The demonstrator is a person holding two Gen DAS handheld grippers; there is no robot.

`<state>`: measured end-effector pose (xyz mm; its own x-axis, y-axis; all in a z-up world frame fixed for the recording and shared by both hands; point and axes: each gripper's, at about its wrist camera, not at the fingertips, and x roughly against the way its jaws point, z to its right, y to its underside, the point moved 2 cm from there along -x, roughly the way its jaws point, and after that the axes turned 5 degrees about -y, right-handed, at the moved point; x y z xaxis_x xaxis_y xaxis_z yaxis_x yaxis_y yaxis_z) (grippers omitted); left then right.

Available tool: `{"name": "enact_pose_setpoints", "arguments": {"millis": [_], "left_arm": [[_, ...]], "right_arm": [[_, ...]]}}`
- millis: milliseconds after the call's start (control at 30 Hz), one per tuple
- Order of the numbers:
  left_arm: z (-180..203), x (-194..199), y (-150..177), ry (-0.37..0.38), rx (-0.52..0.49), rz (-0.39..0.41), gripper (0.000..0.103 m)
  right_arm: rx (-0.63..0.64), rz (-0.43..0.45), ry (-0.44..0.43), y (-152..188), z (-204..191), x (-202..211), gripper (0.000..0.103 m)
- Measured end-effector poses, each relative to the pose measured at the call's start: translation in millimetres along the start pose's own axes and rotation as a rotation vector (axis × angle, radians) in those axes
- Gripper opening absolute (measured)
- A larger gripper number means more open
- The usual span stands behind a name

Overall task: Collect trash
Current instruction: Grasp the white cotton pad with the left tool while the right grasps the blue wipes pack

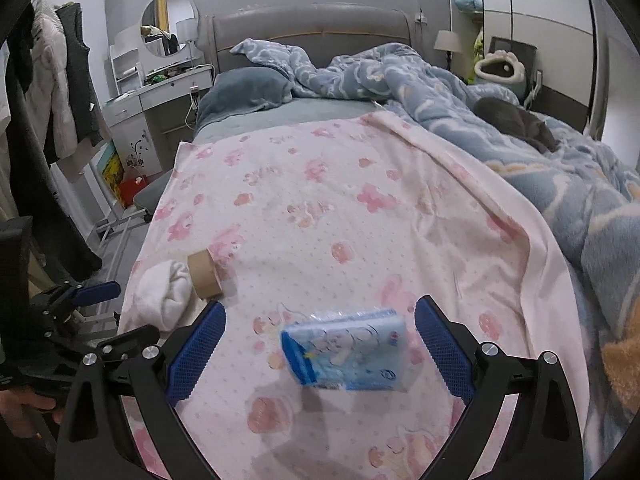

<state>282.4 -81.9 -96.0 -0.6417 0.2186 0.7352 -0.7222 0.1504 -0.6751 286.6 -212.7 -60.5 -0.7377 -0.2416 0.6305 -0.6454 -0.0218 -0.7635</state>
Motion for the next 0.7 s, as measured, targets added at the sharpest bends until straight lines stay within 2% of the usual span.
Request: {"name": "enact_pose_setpoints", "arguments": {"millis": [133,233,400,467,500,700], "left_arm": [[3,-7,-2,-0.012,0.015,0.006,0.097],[4,-13,-3,-0.006,0.036,0.002,0.082],[9,-22,-3,-0.015,0.041,-0.02,0.071],[8,-23,-4,-0.023,0.057,-0.025,0.058],[7,-23,-4,-0.025,0.065,-0.024,0.055],[1,-18,-7,-0.006,0.116,-0.005,0.051]], "right_arm": [[-0.001,-0.032,-0.021,8,6,-5,0.097],[0.013,-0.056,-0.021,14,7,-9,0.097],[0.02,-0.075,-0.025,20,14,-11,0.097],[0.014,-0.075,-0.024,21,17,-11,0.097],[0.013,-0.076,-0.025,21,19,-11,0.097],[0.008,-0.08,-0.021,22,23,-10,0.097]]}}
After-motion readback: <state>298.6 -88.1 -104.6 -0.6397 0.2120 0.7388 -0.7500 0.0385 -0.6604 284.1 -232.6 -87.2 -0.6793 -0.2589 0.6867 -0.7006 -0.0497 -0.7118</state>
